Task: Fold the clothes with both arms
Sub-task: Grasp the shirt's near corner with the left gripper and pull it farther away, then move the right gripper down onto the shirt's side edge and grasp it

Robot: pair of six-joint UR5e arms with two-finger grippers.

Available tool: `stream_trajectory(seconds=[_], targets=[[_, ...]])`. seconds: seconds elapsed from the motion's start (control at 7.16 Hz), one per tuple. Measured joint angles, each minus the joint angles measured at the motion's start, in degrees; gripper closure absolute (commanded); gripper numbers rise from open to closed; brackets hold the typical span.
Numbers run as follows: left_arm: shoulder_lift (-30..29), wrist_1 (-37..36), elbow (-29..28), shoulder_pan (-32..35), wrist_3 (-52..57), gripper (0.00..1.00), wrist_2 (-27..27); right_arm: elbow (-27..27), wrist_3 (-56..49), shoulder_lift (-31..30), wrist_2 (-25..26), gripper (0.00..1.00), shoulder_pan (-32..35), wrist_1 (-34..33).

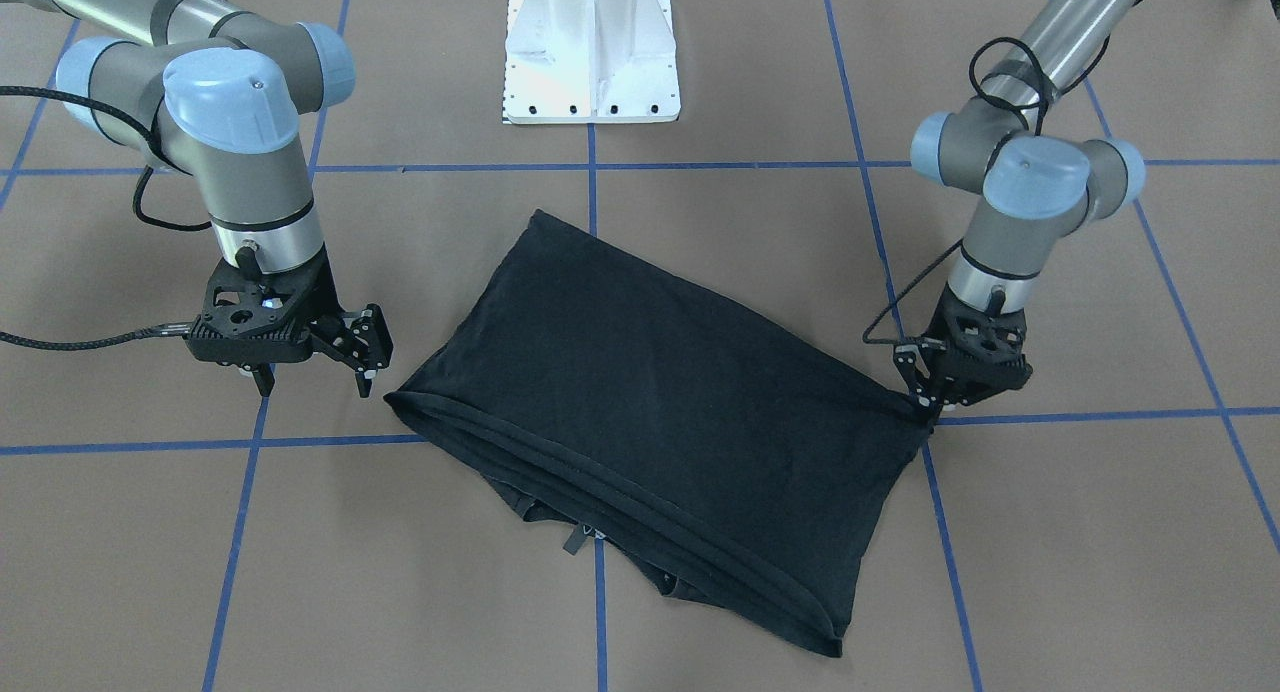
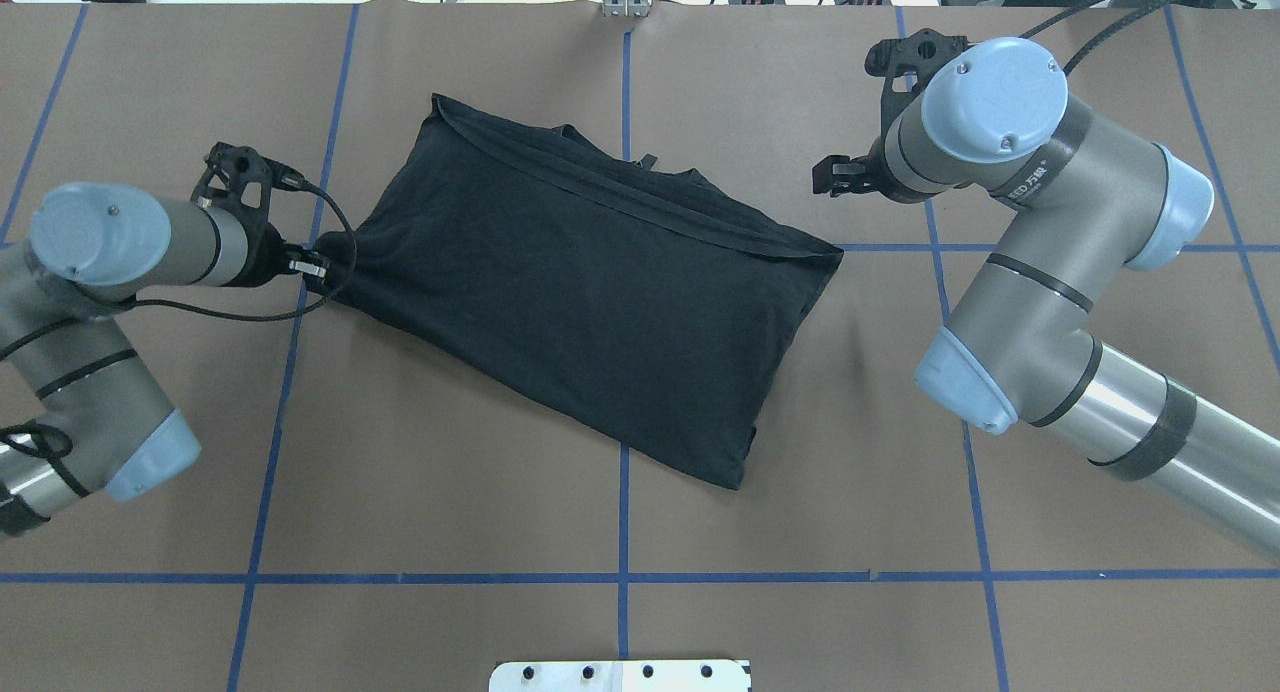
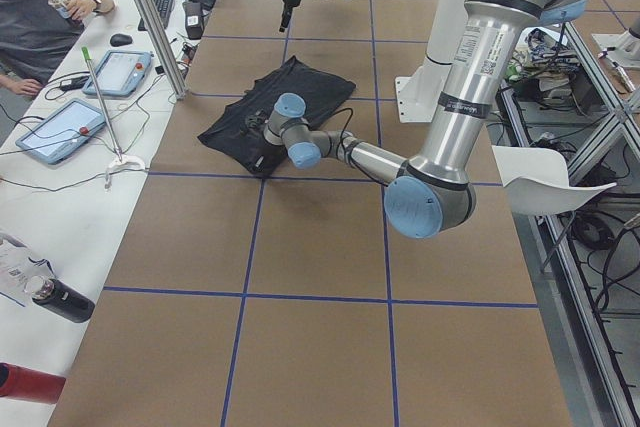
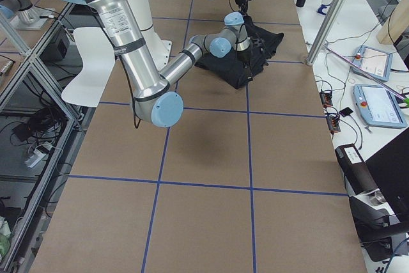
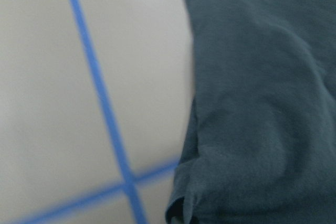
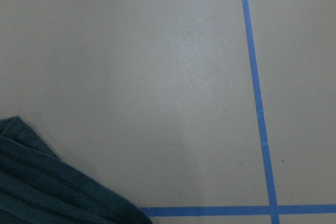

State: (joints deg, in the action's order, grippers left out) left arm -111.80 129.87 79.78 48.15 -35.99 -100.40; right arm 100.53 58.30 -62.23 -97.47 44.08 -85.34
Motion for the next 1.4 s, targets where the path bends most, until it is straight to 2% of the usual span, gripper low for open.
stream_trajectory(seconds=[0.28,0.42,0.56,0.7,0.98,1.12,1.4], targets=[[-10.70,6.44,-16.50,3.77,3.91,1.00,0.02,0.04,0.04,-0.07,-0.06,0.00,0.01,0.00],[-14.99,7.47,-21.49,4.71,4.45,0.73,0.02,0.06,0.07,-0.08,-0.10,0.00,0.01,0.07],[-17.19,8.37,-24.07,5.58,4.68,0.01,-0.04,0.00,0.16,-0.04,-0.12,0.00,-0.05,0.18],[-16.34,10.81,-23.49,6.34,5.23,0.00,-0.25,-0.40,0.39,0.18,-0.11,0.00,-0.15,0.26],[-11.84,14.64,-17.09,7.25,6.29,0.00,-2.47,-4.26,2.56,2.16,-0.09,0.00,-0.30,3.33],[-10.42,15.11,-14.23,7.45,6.11,0.00,-4.09,-8.86,4.21,4.69,-0.09,0.00,-0.38,6.78],[-6.84,15.57,-7.20,7.47,5.89,0.00,-5.28,-21.42,8.38,12.89,-0.37,0.00,-0.73,12.62]])
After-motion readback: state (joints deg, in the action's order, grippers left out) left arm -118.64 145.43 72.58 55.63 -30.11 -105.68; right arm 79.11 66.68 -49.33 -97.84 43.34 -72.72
